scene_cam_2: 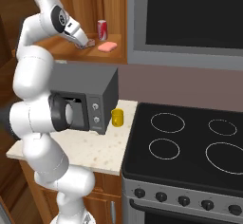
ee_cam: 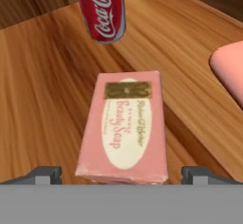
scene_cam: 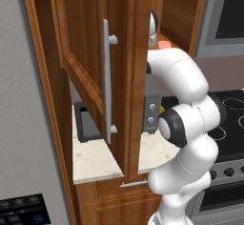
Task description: Pick the bar soap and bar soap from the cabinet and place them on the counter.
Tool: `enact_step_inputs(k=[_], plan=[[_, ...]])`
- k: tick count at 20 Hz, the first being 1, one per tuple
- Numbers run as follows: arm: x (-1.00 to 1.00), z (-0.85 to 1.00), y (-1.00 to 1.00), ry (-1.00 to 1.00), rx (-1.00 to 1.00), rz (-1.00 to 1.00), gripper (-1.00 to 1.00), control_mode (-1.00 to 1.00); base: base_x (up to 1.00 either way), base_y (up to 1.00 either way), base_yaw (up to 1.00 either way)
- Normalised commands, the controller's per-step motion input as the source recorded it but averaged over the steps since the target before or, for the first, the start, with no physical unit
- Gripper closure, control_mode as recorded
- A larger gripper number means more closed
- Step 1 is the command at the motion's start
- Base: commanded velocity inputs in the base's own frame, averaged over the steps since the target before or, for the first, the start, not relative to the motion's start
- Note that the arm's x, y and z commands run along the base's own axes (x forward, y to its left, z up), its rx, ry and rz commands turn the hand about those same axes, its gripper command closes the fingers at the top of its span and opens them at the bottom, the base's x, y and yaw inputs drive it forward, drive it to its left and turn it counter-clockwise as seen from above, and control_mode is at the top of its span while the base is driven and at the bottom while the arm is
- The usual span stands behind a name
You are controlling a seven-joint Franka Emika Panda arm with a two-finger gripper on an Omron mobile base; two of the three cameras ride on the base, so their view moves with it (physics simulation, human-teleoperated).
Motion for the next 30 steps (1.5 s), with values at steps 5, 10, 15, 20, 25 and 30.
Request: enact_step_inputs(k=[5,10,15,20,25,30], plan=[[0.13,-0.02,0.0,0.0,0.0,-0.01,-1.0,-1.0,0.0,0.0,0.0],[0.11,-0.01,0.0,0.0,0.0,-0.01,-1.0,-1.0,0.0,0.0,0.0],[0.09,-0.02,0.0,0.0,0.0,-0.02,-1.0,-1.0,0.0,0.0,0.0],[0.06,-0.04,0.0,0.0,0.0,-0.02,-1.0,-1.0,0.0,0.0,0.0],[0.03,-0.06,0.0,0.0,0.0,-0.02,-1.0,-1.0,0.0,0.0,0.0],[0.02,-0.07,0.0,0.0,0.0,-0.02,-1.0,-1.0,0.0,0.0,0.0]])
